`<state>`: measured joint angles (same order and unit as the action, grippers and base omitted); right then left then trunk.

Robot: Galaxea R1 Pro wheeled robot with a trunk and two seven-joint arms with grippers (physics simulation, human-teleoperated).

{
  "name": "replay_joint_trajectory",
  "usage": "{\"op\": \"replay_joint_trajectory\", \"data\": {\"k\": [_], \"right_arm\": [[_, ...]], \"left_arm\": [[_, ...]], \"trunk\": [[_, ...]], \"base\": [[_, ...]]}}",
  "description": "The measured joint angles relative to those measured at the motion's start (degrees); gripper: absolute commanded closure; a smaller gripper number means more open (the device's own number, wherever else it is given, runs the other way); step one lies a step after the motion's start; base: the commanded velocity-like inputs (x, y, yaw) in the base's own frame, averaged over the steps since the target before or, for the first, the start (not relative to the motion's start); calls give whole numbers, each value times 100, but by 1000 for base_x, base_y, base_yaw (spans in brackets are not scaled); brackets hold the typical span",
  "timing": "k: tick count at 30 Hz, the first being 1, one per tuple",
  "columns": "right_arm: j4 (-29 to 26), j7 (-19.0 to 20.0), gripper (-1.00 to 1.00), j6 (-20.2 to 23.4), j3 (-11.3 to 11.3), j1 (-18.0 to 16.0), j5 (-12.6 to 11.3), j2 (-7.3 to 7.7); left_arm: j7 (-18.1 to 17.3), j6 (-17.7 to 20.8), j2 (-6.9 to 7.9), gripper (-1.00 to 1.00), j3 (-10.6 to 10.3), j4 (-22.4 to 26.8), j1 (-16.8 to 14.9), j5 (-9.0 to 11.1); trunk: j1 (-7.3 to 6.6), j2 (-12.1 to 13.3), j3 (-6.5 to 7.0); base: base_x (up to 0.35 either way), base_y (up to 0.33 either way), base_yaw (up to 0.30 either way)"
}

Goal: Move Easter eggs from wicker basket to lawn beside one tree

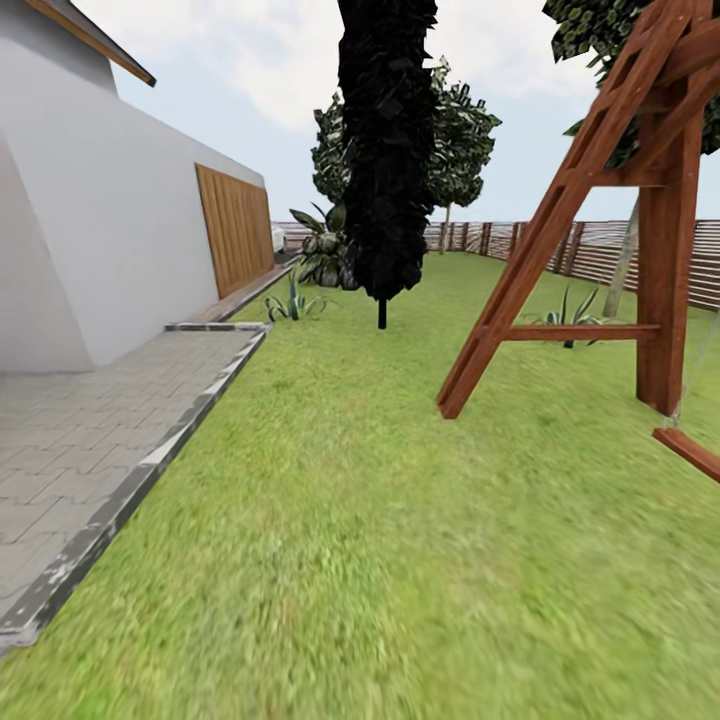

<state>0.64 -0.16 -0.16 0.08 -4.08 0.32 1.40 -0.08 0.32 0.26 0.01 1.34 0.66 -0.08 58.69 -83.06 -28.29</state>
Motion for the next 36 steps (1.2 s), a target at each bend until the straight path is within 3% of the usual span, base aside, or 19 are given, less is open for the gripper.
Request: {"op": "replay_joint_trajectory", "data": {"k": [36], "right_arm": [[0, -15, -100, 2, 0, 0, 0, 4]], "left_arm": [[0, 0, 0, -100, 4, 0, 0, 0]], "trunk": [[0, 0, 184]], "base": [[334, 0, 6]]}}
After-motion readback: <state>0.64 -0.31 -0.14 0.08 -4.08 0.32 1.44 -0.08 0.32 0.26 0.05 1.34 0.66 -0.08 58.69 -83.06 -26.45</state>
